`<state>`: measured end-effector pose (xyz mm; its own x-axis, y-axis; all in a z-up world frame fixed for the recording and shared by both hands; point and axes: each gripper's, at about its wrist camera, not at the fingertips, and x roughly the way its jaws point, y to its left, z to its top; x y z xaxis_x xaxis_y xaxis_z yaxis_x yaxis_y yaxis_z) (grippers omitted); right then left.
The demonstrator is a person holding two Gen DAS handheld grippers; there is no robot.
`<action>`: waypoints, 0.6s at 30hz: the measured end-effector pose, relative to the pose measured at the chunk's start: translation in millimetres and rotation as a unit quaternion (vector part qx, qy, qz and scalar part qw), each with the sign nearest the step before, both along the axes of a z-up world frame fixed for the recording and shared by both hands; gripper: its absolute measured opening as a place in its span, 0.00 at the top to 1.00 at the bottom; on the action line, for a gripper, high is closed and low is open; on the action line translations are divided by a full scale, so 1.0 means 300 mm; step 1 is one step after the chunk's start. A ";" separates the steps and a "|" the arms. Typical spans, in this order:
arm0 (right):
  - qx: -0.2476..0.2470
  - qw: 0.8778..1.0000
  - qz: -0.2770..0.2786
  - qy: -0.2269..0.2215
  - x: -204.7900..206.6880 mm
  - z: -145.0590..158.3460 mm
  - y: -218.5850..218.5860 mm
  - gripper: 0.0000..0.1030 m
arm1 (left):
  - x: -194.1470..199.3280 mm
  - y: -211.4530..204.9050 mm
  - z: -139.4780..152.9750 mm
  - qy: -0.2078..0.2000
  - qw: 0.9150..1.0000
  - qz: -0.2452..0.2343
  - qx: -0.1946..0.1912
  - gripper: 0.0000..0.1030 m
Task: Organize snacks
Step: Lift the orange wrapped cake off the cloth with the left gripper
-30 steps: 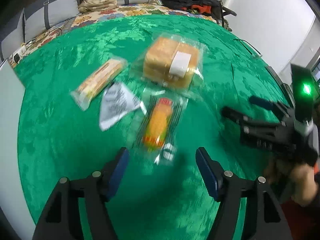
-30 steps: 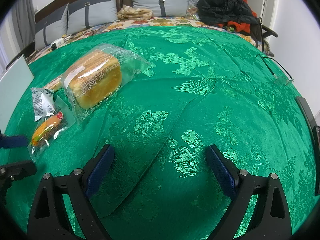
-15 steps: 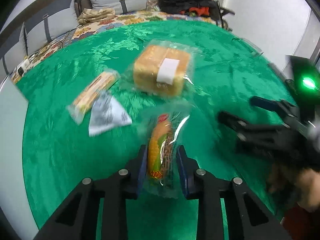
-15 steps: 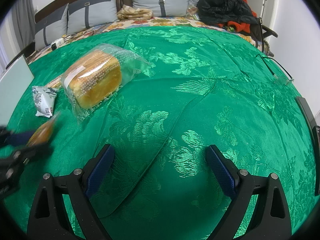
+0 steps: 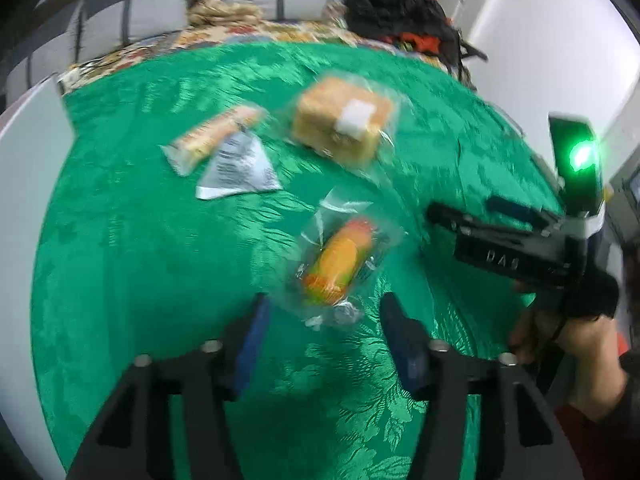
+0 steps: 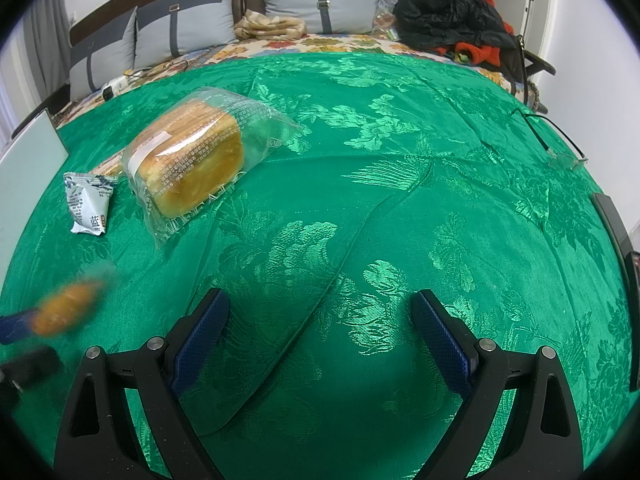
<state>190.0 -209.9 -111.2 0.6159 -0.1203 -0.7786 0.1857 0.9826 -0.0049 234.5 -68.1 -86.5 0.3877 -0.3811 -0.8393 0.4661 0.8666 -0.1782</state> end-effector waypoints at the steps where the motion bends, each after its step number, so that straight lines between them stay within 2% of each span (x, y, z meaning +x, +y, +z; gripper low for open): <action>1: 0.000 1.000 0.000 0.000 0.000 0.000 0.000 0.07 | 0.001 -0.020 -0.011 -0.001 1.000 -0.006 0.011 0.43; 3: 0.000 1.000 0.000 0.000 0.000 0.000 0.000 0.07 | 0.003 -0.052 -0.019 -0.017 0.999 -0.011 0.031 0.43; 4: 0.000 1.000 0.000 0.000 0.000 0.000 0.000 0.07 | 0.008 -0.058 -0.020 -0.019 0.999 -0.010 0.036 0.50; 5: 0.000 1.000 0.000 0.000 0.000 0.000 0.000 0.07 | 0.013 -0.059 -0.017 -0.024 0.999 -0.006 0.037 0.63; 6: 0.000 1.000 0.000 0.000 0.001 0.000 0.000 0.07 | 0.022 -0.054 -0.016 -0.018 1.000 -0.002 0.025 0.64; 7: 0.000 1.000 0.000 0.000 0.000 0.000 0.000 0.07 | 0.025 -0.046 -0.014 -0.014 1.000 0.000 0.012 0.71; 12: 0.000 1.000 0.000 0.000 0.000 0.000 0.000 0.07 | 0.012 0.012 0.008 -0.018 0.999 0.025 -0.024 0.76; 13: 0.000 1.000 0.000 0.000 0.000 0.000 0.000 0.07 | 0.006 0.031 0.013 -0.016 0.999 0.031 -0.035 0.86; 15: 0.000 1.000 0.000 0.000 0.000 0.000 0.000 0.07 | -0.004 0.064 0.022 -0.007 0.998 0.040 -0.051 0.87; 18: 0.000 1.000 0.000 0.000 0.000 0.000 0.000 0.07 | -0.024 0.098 0.027 0.005 0.998 0.039 -0.056 0.87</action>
